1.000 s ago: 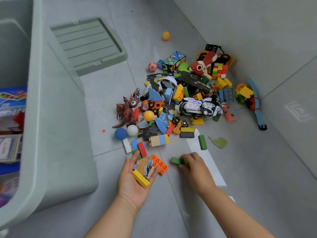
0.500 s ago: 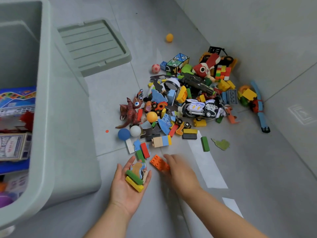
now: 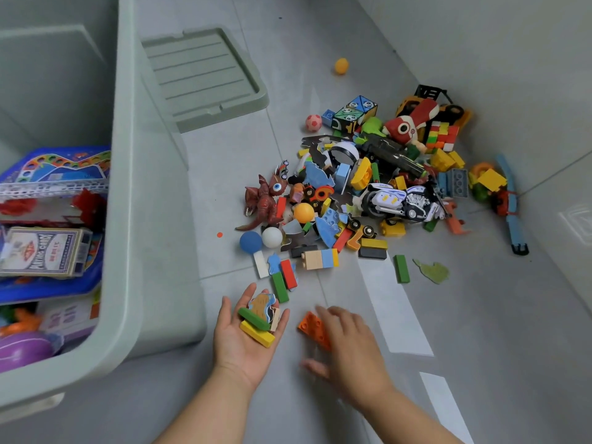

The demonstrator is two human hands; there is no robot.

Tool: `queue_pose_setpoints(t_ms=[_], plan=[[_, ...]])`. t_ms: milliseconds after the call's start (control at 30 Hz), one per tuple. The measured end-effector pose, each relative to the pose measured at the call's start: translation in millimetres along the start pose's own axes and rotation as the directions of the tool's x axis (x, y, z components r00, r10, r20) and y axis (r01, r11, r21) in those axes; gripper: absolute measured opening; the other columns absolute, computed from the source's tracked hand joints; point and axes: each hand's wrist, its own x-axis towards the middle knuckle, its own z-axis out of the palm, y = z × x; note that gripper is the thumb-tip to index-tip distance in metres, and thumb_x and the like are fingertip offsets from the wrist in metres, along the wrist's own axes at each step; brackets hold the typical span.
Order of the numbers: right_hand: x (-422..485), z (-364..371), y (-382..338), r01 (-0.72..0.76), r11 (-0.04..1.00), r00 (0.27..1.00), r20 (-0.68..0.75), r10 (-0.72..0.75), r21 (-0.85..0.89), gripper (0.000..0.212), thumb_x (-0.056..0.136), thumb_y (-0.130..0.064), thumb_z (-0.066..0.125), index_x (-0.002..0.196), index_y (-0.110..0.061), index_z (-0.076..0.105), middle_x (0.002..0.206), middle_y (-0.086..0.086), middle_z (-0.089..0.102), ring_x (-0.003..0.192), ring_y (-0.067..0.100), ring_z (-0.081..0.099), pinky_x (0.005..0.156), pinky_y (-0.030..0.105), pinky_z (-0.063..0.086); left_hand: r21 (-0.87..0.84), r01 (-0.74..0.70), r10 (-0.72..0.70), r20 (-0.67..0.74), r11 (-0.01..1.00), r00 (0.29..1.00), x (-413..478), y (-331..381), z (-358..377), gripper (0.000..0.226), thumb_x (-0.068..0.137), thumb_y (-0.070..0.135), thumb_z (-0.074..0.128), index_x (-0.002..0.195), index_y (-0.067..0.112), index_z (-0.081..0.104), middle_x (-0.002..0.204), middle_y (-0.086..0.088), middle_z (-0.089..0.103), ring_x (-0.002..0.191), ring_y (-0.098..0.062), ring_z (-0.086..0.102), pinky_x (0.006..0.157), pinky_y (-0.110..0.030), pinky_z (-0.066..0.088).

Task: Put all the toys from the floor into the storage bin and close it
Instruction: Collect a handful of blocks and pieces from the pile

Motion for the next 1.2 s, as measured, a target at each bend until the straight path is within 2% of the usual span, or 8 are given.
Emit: queue_pose_setpoints(t_ms=[200,333,467,667,767,900,1033,1200], plan=[[3,-14,-20,-0.131,0.880,0.970,-0.123,0.208,0.456,0.044,0.087,-0.043,0.054,0.127,-0.030,0.043,0.113,-0.010,0.047,0.102,0.003,0.047,0.090,0.016,0.042,0.018,0.023,-0.023,-0.001,1.000,1.000,-1,2,-2,0.051,0.090,0.055,0.041,0.113,0.016,0.063,0.112,-0.018,0.064,0.099,-0.033,0.060,0.077,-0.047,0.049],[-1,-36,-80,0.032,0.758,0.995,-0.091,0.036,0.651,0.053,0.072,-0.047,0.069,0.120,-0.035,0.050,0.098,-0.026,0.044,0.092,-0.004,0.048,0.077,0.005,0.038,0.063,0.075,-0.081,0.098,0.995,0.992,-1,6,2,0.061,0.084,0.066,0.037,0.111,0.020,0.066,0.101,-0.015,0.072,0.083,-0.031,0.069,0.073,-0.042,0.055],[18,-41,-82,0.079,0.803,0.987,-0.157,0.019,0.591,0.057,0.075,-0.072,0.046,0.111,-0.030,0.059,0.098,-0.023,0.042,0.088,-0.007,0.046,0.075,0.009,0.039,0.031,0.033,-0.037,0.116,0.999,0.993,0,13,7,0.048,0.091,0.054,0.037,0.098,0.019,0.068,0.098,-0.015,0.072,0.080,-0.029,0.069,0.076,-0.040,0.053],[88,-23,-56,0.061,0.997,0.987,0.147,-0.068,0.051,0.057,0.091,-0.038,0.051,0.142,-0.030,0.025,0.142,0.005,0.030,0.126,0.025,0.035,0.090,0.035,0.043,-0.046,-0.034,0.037,0.068,0.998,0.997,-5,21,1,0.042,0.094,0.046,0.041,0.093,0.015,0.068,0.087,-0.014,0.073,0.092,-0.029,0.063,0.081,-0.044,0.054],[98,-5,-56,0.144,0.984,0.973,0.198,-0.121,-0.105,0.051,0.092,-0.025,0.051,0.139,-0.023,0.032,0.145,0.008,0.024,0.132,0.028,0.025,0.089,0.039,0.045,-0.042,-0.032,0.034,0.040,0.999,0.999,-8,21,-4,0.042,0.094,0.046,0.041,0.096,0.014,0.068,0.094,-0.015,0.070,0.094,-0.029,0.061,0.079,-0.044,0.055],[87,-6,-36,-0.015,0.986,1.000,0.012,0.013,0.163,0.041,0.088,-0.020,0.056,0.129,-0.021,0.049,0.131,0.001,0.041,0.121,0.022,0.041,0.090,0.030,0.046,-0.016,-0.019,0.019,0.016,1.000,1.000,-12,21,-4,0.043,0.094,0.047,0.039,0.100,0.015,0.067,0.108,-0.017,0.064,0.097,-0.030,0.059,0.084,-0.048,0.051],[41,-54,-46,0.056,0.743,0.961,-0.237,0.140,0.667,0.036,0.079,-0.015,0.069,0.104,-0.038,0.059,0.111,-0.011,0.052,0.098,0.002,0.053,0.070,0.008,0.043,0.038,0.019,-0.021,0.054,0.999,0.998,-18,9,13,0.044,0.093,0.049,0.039,0.102,0.017,0.068,0.111,-0.017,0.064,0.093,-0.030,0.062,0.079,-0.046,0.050],[-4,-109,-87,0.271,0.826,0.908,-0.416,-0.049,0.494,0.042,0.081,-0.040,0.052,0.123,-0.041,0.046,0.123,-0.022,0.049,0.114,0.001,0.041,0.094,0.008,0.029,0.124,0.039,-0.072,0.277,0.992,0.958,-62,-10,84,0.047,0.089,0.056,0.041,0.103,0.021,0.069,0.092,-0.010,0.071,0.086,-0.026,0.070,0.076,-0.038,0.054]])
